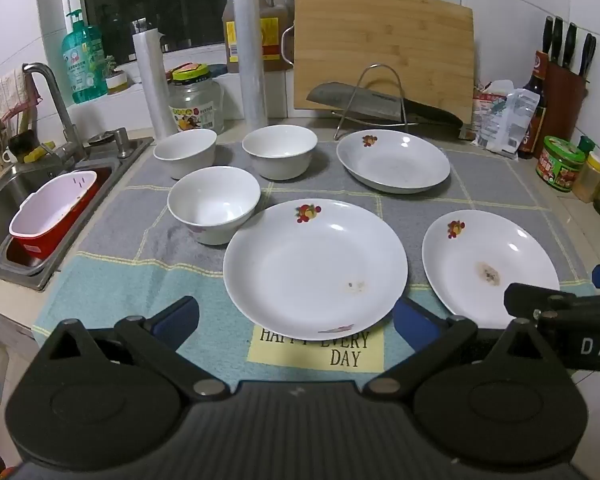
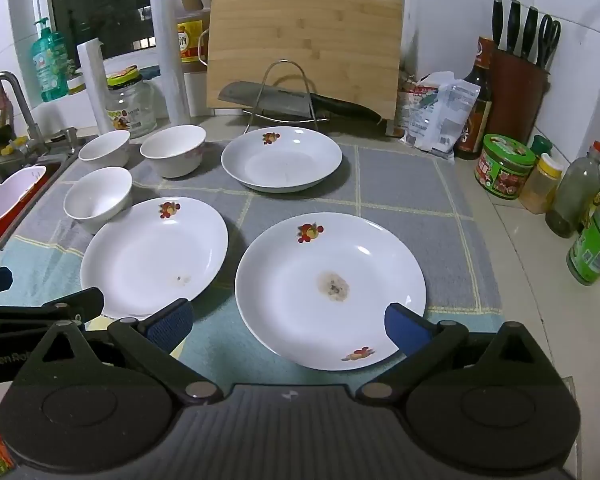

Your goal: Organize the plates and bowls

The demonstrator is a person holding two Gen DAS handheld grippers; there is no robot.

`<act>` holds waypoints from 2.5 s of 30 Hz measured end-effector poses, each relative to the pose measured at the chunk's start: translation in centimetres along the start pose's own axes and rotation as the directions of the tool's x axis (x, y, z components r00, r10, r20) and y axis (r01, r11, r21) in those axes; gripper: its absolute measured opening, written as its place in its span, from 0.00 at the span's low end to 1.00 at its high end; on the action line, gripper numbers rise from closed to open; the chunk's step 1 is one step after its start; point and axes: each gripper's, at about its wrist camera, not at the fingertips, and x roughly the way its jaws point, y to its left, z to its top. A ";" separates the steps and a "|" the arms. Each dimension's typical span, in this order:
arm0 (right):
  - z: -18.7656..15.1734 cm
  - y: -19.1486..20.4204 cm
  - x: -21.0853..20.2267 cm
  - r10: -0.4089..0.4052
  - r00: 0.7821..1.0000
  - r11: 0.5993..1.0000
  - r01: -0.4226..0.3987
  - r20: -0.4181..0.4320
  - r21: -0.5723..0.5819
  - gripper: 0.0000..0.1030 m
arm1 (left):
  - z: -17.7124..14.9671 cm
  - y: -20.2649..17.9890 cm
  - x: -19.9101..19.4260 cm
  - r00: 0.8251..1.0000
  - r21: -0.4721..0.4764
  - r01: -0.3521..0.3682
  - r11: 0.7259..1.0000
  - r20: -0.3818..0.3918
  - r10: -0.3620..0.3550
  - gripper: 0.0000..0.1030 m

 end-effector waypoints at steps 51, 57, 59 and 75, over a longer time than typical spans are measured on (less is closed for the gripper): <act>0.7 -0.2 -0.4 0.004 1.000 1.000 -0.004 0.020 0.009 1.00 | 0.7 0.4 -0.8 1.000 -0.016 -0.008 1.000 0.020 0.009 0.99; 0.7 -0.2 -0.4 0.003 1.000 1.000 -0.004 0.021 0.009 1.00 | 0.7 0.4 -0.8 1.000 -0.015 -0.009 1.000 0.021 0.009 0.99; 0.7 -0.2 -0.4 0.004 1.000 1.000 -0.005 0.022 0.009 1.00 | 0.7 0.4 -0.8 1.000 -0.016 -0.008 1.000 0.022 0.009 0.99; 1.1 -0.3 -0.3 0.007 1.000 1.000 -0.007 0.024 0.005 1.00 | 0.7 0.5 -0.8 1.000 -0.014 -0.007 1.000 0.022 0.007 0.99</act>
